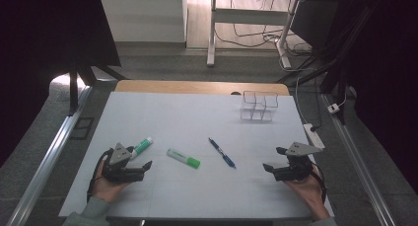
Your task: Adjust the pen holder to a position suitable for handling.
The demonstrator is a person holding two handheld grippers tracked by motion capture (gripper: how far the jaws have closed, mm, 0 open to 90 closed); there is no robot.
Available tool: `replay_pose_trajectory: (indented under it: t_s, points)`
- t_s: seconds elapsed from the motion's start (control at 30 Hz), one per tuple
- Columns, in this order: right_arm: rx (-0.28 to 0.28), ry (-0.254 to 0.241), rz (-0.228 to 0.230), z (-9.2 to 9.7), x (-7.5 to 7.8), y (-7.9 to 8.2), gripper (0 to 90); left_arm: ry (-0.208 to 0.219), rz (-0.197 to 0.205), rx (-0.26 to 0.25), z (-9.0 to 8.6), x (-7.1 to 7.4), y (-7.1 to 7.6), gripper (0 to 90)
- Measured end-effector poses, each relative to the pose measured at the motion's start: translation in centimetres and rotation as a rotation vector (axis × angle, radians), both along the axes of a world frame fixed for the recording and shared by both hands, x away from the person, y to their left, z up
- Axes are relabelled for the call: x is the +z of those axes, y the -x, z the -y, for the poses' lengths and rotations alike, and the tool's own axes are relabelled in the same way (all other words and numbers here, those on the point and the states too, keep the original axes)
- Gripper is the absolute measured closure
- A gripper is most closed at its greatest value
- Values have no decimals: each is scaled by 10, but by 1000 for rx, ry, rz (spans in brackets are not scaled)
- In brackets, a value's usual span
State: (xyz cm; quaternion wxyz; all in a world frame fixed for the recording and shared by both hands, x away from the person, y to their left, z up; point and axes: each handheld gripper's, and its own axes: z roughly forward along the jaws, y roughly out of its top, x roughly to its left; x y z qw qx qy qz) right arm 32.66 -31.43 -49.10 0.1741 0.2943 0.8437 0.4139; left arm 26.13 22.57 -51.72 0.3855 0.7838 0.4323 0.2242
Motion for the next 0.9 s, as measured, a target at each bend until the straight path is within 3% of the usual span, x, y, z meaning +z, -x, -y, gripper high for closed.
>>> replay_pose_trajectory:
  t_s: [0.57, 0.9]
  points:
    - [3, -4, 3, -2, 4, 0, 188, 6, -2, 3, -1, 0, 1, 146]
    - [-15, 1, 8, -11, 10, -14, 222, 0, -3, 2, 0, -1, 1, 152]
